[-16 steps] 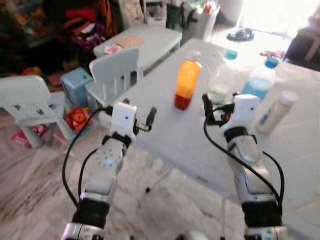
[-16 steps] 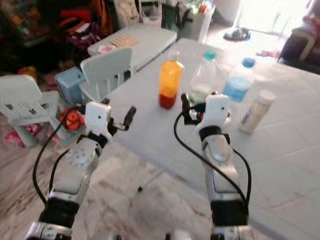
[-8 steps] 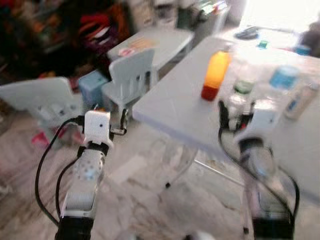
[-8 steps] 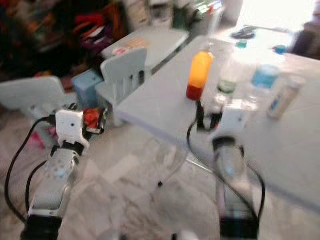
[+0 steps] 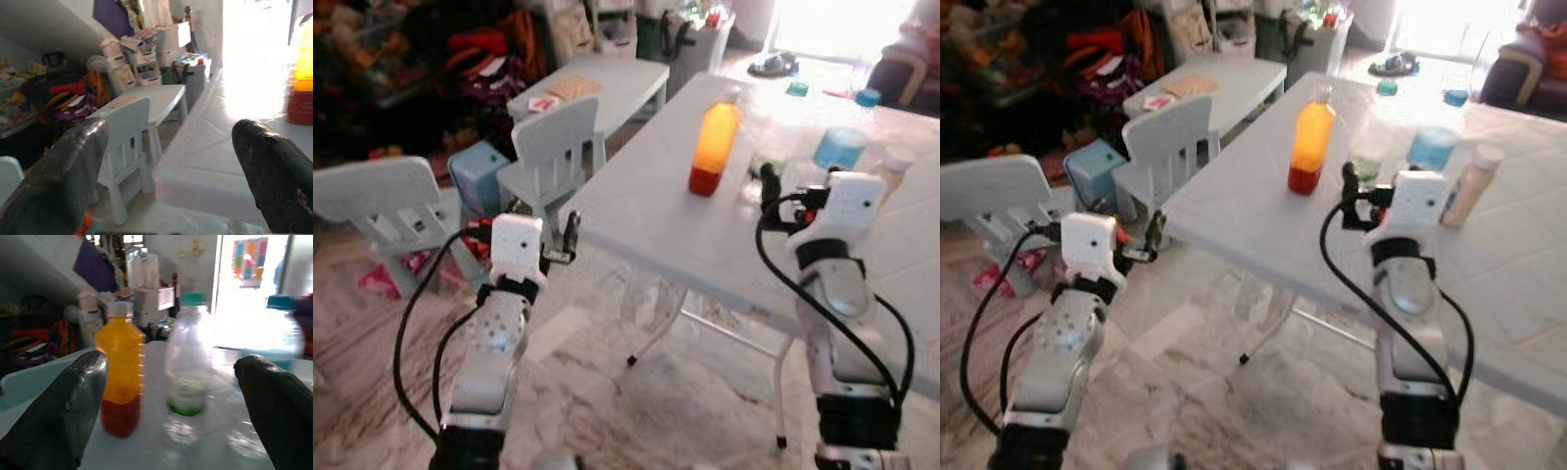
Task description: Restocking fridge
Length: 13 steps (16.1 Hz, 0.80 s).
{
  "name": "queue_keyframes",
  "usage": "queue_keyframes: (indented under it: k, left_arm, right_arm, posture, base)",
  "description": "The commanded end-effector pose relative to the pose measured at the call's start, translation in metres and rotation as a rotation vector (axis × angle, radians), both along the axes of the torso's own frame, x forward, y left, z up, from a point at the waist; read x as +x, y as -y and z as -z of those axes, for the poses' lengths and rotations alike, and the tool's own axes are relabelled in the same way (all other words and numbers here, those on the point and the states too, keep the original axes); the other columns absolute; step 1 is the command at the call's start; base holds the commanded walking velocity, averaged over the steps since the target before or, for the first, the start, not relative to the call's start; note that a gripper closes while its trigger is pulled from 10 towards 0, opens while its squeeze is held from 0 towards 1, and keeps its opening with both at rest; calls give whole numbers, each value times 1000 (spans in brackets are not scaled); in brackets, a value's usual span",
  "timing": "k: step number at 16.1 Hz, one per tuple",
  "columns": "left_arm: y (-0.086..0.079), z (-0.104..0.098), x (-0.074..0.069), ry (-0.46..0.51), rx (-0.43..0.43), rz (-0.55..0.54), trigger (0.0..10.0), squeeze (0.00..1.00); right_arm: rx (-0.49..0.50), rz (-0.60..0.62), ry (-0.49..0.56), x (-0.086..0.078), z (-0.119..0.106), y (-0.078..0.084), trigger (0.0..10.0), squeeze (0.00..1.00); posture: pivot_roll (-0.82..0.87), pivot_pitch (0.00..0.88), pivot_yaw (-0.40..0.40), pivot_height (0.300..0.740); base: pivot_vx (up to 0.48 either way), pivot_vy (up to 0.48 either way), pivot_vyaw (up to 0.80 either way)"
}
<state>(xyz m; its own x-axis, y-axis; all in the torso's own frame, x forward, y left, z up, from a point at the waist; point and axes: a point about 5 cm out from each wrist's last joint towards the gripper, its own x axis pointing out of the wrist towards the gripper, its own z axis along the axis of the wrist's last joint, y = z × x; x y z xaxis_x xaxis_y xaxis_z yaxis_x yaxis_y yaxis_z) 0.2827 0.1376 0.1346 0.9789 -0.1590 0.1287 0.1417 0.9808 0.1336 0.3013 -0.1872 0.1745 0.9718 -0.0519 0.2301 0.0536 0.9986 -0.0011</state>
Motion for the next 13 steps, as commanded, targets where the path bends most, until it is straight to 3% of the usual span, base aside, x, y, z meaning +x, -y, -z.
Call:
queue_keyframes:
  k: [1, 7, 13]
  left_arm:
    - [-7, -2, 2, -1, 11, -23, 10000, 0]
    - [-8, -2, 3, -7, -3, -41, 10000, 0]
    - [-7, -5, 3, 21, -22, -49, 10000, 0]
  right_arm:
    - [-5, -56, 21, 2, -5, -15, 10000, 0]
    - [-88, -177, 28, 1, -2, -36, 10000, 0]
    - [-97, -267, 62, 9, -12, -49, 10000, 0]
  posture:
    - [81, 57, 6, 740]
    - [83, 52, -6, 740]
    - [83, 51, -10, 740]
  base:
    - [454, 0, 0]
    - [356, 281, 0]
    - [0, 0, 0]
